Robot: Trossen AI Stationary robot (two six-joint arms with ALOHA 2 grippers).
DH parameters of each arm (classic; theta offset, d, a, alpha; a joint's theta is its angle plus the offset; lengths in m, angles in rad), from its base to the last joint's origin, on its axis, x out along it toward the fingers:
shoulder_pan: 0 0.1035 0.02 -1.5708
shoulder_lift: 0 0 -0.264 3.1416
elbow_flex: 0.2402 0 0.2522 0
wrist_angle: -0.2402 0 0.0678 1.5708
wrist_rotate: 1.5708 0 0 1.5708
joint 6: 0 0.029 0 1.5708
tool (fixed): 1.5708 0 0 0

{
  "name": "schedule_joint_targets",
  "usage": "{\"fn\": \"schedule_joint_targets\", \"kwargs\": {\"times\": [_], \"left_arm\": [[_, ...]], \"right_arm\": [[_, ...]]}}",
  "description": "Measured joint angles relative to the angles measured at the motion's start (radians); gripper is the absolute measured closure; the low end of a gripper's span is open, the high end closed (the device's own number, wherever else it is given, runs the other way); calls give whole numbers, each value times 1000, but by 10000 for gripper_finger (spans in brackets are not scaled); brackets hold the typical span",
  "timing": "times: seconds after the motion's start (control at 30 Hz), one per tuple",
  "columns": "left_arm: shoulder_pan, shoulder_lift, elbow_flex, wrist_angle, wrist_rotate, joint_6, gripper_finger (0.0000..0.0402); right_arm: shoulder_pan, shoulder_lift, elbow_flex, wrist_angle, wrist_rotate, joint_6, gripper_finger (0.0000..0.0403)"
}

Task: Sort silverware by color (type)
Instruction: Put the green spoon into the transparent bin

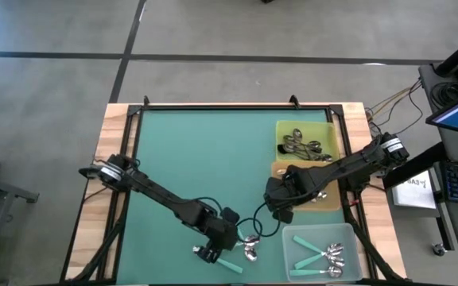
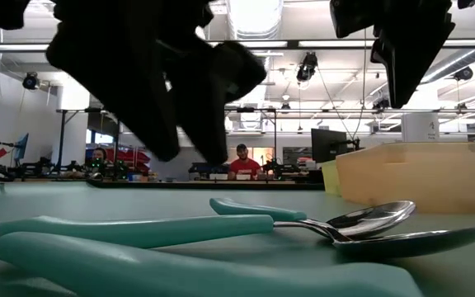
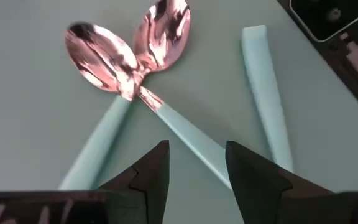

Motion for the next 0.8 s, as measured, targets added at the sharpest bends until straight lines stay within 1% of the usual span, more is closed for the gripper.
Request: {"fn": "schedule_joint_targets", "kwargs": {"times": [0.17,0.23,0.33,0.5,0.67,0.8], "left_arm": [[4,0,-4,56,-119,110,263],[12,0,-9,88,-150,136,263],[25,4,-16,129,-152,171,263],[52,4,-37,137,-152,232,263],[86,4,-88,153,-122,242,263],[108,4,-124,174,-121,249,263]], "right_arm": [[0,0,0,0,0,-17,275],[0,0,0,0,0,-11,275],[0,0,0,0,0,-2,278],[0,0,0,-3,0,5,280],[0,0,3,-2,0,6,280],[0,0,16,-3,0,6,280]]}}
